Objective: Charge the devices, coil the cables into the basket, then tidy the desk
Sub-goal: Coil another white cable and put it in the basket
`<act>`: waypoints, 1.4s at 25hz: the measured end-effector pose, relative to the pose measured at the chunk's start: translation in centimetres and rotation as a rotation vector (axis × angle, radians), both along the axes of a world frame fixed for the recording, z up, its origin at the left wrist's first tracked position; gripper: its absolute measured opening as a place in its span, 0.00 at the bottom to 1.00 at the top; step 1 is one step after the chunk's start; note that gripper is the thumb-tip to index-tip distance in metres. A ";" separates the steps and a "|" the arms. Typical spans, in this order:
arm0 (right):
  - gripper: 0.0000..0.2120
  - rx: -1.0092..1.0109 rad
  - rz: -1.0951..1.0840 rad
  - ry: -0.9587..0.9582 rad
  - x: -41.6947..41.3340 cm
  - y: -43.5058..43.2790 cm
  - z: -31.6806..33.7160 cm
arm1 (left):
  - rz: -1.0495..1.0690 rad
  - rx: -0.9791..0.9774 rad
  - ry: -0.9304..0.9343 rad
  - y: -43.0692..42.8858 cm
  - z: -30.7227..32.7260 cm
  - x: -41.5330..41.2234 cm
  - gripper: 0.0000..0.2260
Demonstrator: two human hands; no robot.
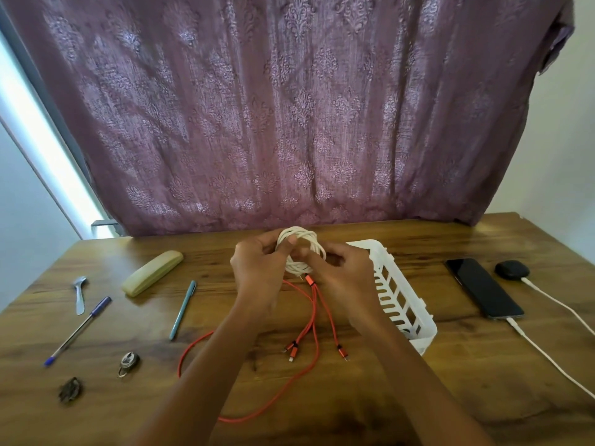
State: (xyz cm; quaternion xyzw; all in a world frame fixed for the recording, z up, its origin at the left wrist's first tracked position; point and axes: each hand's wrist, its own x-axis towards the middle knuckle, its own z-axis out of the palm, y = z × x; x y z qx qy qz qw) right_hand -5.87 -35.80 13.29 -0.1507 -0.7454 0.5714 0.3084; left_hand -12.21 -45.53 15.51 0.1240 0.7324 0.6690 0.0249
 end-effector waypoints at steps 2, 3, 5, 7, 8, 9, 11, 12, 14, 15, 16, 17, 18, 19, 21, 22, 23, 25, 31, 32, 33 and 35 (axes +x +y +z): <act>0.10 -0.027 0.016 -0.045 -0.3 0.5 -0.2 | -0.036 0.001 0.002 0.0 -0.1 0.1 0.06; 0.12 -0.054 0.021 -0.057 -0.5 0.7 -0.3 | -0.054 -0.001 0.008 0.0 -0.1 0.1 0.06; 0.11 -0.160 0.058 -0.070 -0.6 0.9 0.0 | -0.064 -0.018 0.048 0.1 0.0 0.2 0.06; 0.09 -0.288 0.124 -0.078 -0.4 1.0 0.4 | -0.059 -0.044 0.066 0.1 0.1 0.0 0.06; 0.08 -0.355 0.159 -0.079 -0.4 1.1 0.6 | -0.090 -0.048 0.049 0.0 0.1 -0.3 0.07; 0.07 -0.424 0.199 -0.074 -0.4 1.2 0.5 | -0.143 -0.049 0.024 -0.1 0.1 -0.5 0.07; 0.07 -0.560 0.290 -0.055 -0.4 1.5 0.5 | -0.227 -0.054 -0.006 -0.1 0.1 -0.9 0.07; 0.08 -0.616 0.336 -0.037 -0.4 1.6 0.6 | -0.226 -0.069 -0.001 0.0 0.2 -0.9 0.07; 0.09 -0.651 0.396 0.012 -0.4 1.7 0.4 | -0.177 -0.075 0.007 0.3 0.3 -1.0 0.06; 0.09 -0.624 0.406 0.029 -0.3 1.8 0.4 | -0.150 -0.059 -0.006 0.5 0.4 -1.0 0.06; 0.08 -0.577 0.407 0.040 -0.3 1.9 0.4 | -0.132 -0.039 -0.030 0.7 0.4 -1.0 0.05; 0.08 -0.515 0.404 0.048 -0.2 2.2 0.4 | -0.124 -0.022 -0.061 0.8 0.5 -1.0 0.05; 0.08 -0.449 0.397 0.051 -0.2 2.4 0.4 | -0.123 -0.006 -0.086 0.8 0.7 -1.0 0.05; 0.08 -0.389 0.390 0.051 -0.1 2.7 0.4 | -0.129 0.009 -0.105 0.8 0.8 -1.0 0.05; 0.11 -0.310 0.382 0.057 -0.2 3.2 0.4 | -0.183 0.062 -0.131 0.8 1.1 -0.8 0.05; 0.14 -0.285 0.381 0.070 -0.2 3.4 0.3 | -0.223 0.088 -0.132 0.7 1.3 -0.7 0.05; 0.16 -0.264 0.376 0.088 -0.2 3.6 0.3 | -0.259 0.105 -0.124 0.7 1.6 -0.6 0.05; 0.16 -0.260 0.360 0.122 -0.4 3.7 0.0 | -0.307 0.123 -0.113 0.8 1.8 -0.6 0.06; 0.15 -0.328 0.216 0.220 -0.7 3.3 -0.9 | -0.326 0.149 -0.153 0.9 1.6 -0.9 0.09; 0.16 -0.234 0.115 0.233 -0.7 3.1 -0.9 | -0.309 0.149 -0.160 1.0 1.3 -1.0 0.09; 0.15 -0.085 0.005 0.244 -0.7 2.9 -1.0 | -0.289 0.154 -0.169 1.1 1.1 -1.0 0.09; 0.11 0.283 -0.148 0.269 -0.6 2.0 -1.2 | -0.250 0.176 -0.198 1.2 0.7 -1.1 0.10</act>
